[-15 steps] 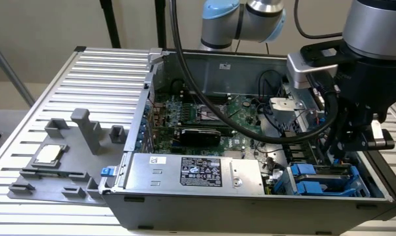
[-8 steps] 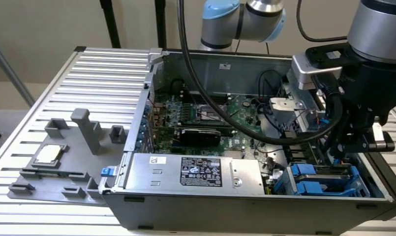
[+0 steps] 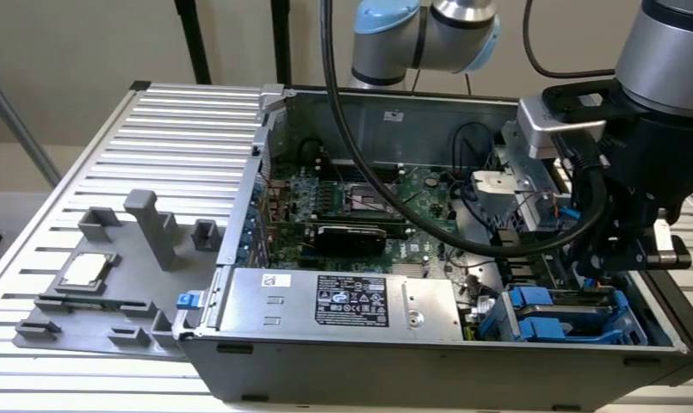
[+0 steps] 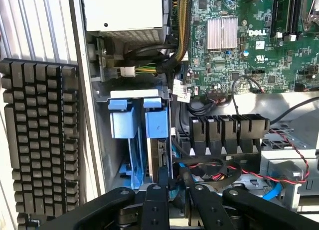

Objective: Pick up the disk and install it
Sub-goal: 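Insert the first disk wire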

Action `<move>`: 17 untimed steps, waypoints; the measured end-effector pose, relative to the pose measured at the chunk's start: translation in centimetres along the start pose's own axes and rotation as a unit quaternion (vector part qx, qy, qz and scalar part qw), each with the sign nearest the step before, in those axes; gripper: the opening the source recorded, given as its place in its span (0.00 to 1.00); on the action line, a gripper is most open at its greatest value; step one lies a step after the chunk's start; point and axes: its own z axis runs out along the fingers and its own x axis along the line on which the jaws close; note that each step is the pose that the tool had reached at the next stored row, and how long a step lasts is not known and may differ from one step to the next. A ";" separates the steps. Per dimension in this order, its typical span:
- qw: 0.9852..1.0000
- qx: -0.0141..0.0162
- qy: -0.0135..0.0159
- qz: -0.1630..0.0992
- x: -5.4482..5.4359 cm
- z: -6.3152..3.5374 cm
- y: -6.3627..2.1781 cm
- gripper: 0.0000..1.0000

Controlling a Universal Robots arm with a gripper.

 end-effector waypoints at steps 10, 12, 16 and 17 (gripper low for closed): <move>1.000 -0.004 0.000 0.002 0.0 0.11 -0.06 0.00; 1.000 -0.004 0.001 0.002 0.2 0.07 0.14 0.00; 1.000 -0.004 0.000 0.002 0.6 0.26 0.72 0.00; 1.000 -0.004 0.000 0.003 0.7 0.43 0.78 0.00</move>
